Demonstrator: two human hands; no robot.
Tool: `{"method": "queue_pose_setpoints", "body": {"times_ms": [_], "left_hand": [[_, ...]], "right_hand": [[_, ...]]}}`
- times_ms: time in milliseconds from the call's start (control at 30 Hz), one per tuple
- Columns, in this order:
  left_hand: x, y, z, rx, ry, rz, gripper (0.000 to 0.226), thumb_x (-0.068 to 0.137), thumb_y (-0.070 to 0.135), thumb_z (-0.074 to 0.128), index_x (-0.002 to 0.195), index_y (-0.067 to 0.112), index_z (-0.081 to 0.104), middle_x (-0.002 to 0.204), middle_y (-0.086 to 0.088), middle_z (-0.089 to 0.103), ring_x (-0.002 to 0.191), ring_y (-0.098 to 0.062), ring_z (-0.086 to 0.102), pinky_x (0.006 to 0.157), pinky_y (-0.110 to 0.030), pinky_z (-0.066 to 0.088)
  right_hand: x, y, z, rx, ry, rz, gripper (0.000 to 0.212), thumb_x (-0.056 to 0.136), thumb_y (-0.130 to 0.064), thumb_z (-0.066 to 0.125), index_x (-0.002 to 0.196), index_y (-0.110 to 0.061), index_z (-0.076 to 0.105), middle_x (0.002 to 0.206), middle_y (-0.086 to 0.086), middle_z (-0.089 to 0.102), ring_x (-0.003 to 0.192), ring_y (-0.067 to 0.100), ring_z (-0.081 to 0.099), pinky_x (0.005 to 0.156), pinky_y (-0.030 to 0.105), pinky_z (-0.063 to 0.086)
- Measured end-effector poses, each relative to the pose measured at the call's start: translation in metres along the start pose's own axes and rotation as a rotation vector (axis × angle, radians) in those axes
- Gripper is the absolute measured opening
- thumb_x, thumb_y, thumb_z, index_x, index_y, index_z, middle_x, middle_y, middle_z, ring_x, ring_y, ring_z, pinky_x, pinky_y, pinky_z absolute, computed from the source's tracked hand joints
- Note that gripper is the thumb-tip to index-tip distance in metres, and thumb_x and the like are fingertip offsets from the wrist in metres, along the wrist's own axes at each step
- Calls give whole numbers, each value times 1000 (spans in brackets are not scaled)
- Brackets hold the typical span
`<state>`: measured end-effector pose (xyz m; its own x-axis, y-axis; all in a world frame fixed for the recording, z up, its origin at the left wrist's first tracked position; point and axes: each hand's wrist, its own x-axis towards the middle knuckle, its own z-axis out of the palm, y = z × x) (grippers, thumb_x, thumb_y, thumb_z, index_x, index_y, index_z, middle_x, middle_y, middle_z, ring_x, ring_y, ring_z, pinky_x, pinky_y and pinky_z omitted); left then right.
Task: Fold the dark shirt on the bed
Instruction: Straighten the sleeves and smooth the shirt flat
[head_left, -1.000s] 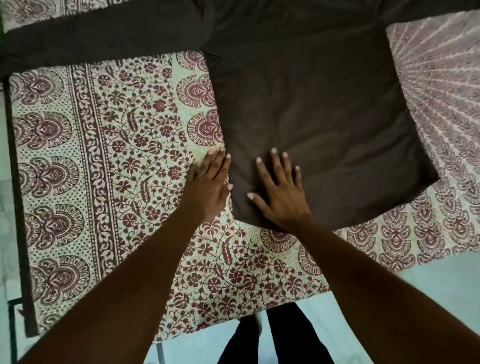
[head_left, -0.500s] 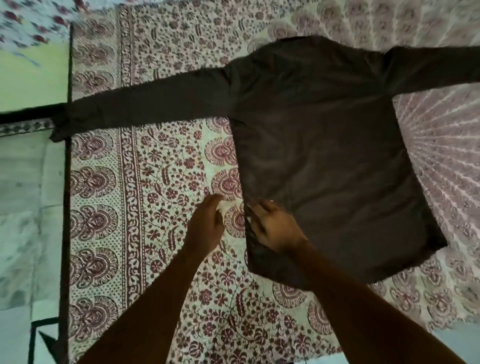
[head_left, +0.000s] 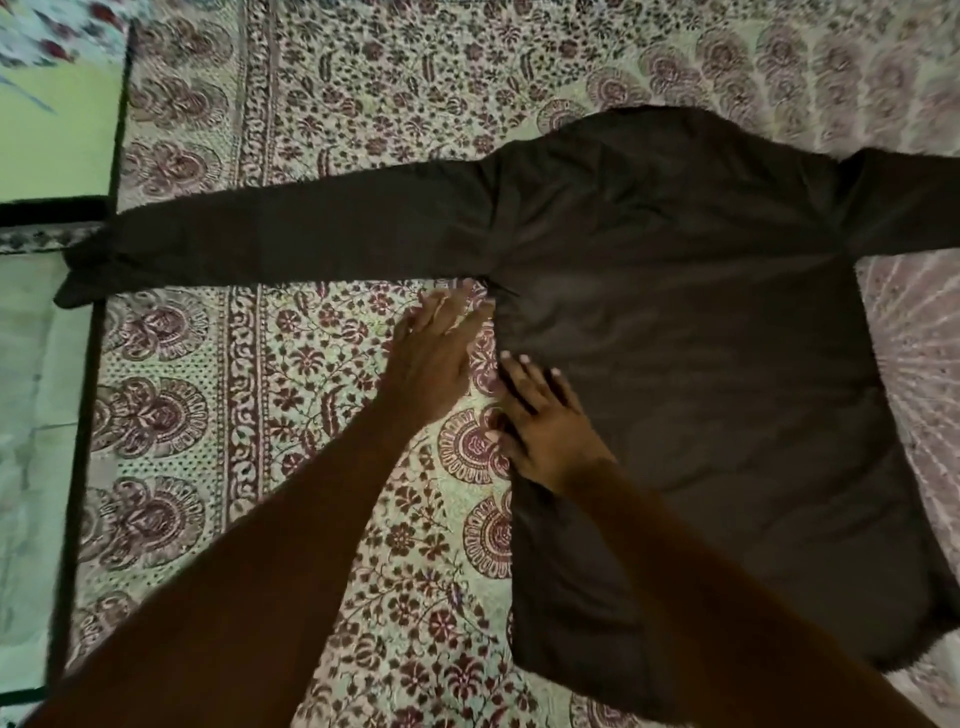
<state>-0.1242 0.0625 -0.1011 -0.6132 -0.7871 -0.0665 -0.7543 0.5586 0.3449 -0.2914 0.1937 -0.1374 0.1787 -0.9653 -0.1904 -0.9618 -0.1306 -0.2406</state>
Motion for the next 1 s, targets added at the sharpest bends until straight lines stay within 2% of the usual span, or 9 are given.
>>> {"method": "queue_pose_setpoints", "body": {"times_ms": [133,300,467,633,733,800,867,933,1000], "left_hand": [[49,-14,16,99,-169,20,70,97,25,49,157,40,16,169,4,3,155,-27,6,119,-55,18],[65,-14,14,122,-136,-5,64,97,31,48,156,37,24,163,6,26,144,-26,31,111,-52,30],[110,-24,-2,108,12,-25,51,102,34,42,150,19,37,148,-5,45,128,-30,46,100,-48,38],[133,-54,18,141,-142,-87,74,97,61,39,159,30,12,168,11,5,154,-20,8,113,-62,20],[126,-57,27,61,-126,-137,75,95,67,36,158,41,5,166,20,-5,154,-15,-2,111,-69,14],[124,-52,25,35,-119,-173,75,93,65,42,157,44,8,165,21,-2,154,-15,-2,111,-69,12],[133,-44,17,12,-134,-234,80,86,58,56,154,43,17,163,16,11,150,-21,8,111,-64,14],[150,-36,5,-3,-105,-256,85,75,54,61,150,40,25,155,7,24,141,-27,20,109,-59,19],[171,-28,-5,46,-25,-166,84,75,58,59,150,34,30,155,4,26,142,-25,23,110,-56,22]], "right_hand": [[11,15,5,59,48,423,77,98,-68,27,161,-30,6,168,9,-14,154,32,-14,122,54,-3],[25,28,-5,97,62,12,67,102,-56,33,159,-22,25,169,7,5,156,28,4,123,56,17],[117,69,-38,179,238,506,62,104,-45,36,159,-17,26,168,13,7,155,33,6,121,55,16],[184,107,-57,142,46,220,66,105,-45,39,160,-16,19,169,10,2,156,29,0,124,56,8],[199,125,-62,171,196,502,68,103,-52,38,161,-23,16,169,12,1,156,32,0,122,56,5],[206,130,-64,184,58,660,75,101,-61,32,162,-24,7,168,16,-9,154,36,-9,120,59,-1],[209,131,-65,90,-43,401,76,102,-61,31,162,-20,6,168,13,-12,155,33,-10,122,60,-1],[212,136,-69,100,22,267,69,103,-56,33,161,-24,12,169,5,-7,156,26,-5,123,57,3],[219,147,-74,147,111,435,68,103,-57,32,161,-28,11,169,4,-7,156,26,-6,123,55,1]]}}
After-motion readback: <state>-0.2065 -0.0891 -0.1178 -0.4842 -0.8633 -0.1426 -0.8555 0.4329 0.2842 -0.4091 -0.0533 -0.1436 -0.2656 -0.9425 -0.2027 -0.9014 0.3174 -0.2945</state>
